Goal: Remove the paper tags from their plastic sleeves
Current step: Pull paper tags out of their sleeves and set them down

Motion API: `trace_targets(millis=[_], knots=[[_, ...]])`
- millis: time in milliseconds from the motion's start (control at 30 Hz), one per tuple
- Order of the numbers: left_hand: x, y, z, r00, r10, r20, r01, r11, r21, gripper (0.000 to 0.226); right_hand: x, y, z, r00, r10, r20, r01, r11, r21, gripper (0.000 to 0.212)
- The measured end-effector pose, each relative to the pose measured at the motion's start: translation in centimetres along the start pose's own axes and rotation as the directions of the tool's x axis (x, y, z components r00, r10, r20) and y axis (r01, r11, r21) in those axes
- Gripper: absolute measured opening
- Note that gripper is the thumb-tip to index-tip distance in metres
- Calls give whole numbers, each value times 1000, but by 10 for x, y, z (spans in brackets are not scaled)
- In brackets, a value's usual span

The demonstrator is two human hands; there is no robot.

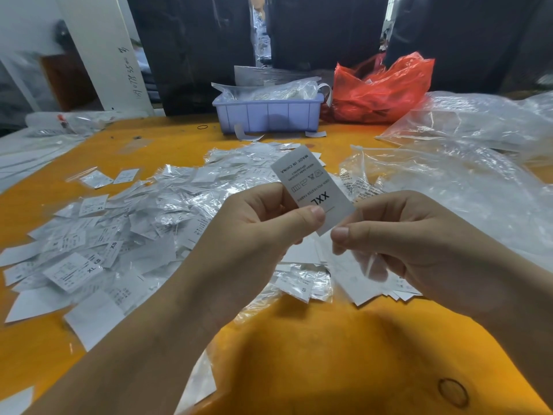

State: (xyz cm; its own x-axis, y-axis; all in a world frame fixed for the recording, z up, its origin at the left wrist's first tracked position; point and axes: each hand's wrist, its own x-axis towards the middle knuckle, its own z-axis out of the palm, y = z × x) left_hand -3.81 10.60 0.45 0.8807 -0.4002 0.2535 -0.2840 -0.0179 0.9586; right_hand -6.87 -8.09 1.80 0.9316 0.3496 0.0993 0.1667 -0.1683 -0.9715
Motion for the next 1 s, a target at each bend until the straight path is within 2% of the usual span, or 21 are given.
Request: trace_targets(millis=[433, 767, 1000], knots=[[-1, 3, 1, 999, 41, 34, -40, 999, -17, 19, 0, 1, -5, 999, -7, 45, 8, 1000, -20, 24], [-1, 3, 0, 1000, 16, 14, -16, 1000, 21, 19, -1, 1, -7, 999, -2, 54, 3, 1000, -7, 25], [-2, 4, 1, 993, -38, 116, 37, 999, 16, 20, -1, -1, -4, 996, -10, 90, 10, 1000, 6, 21]])
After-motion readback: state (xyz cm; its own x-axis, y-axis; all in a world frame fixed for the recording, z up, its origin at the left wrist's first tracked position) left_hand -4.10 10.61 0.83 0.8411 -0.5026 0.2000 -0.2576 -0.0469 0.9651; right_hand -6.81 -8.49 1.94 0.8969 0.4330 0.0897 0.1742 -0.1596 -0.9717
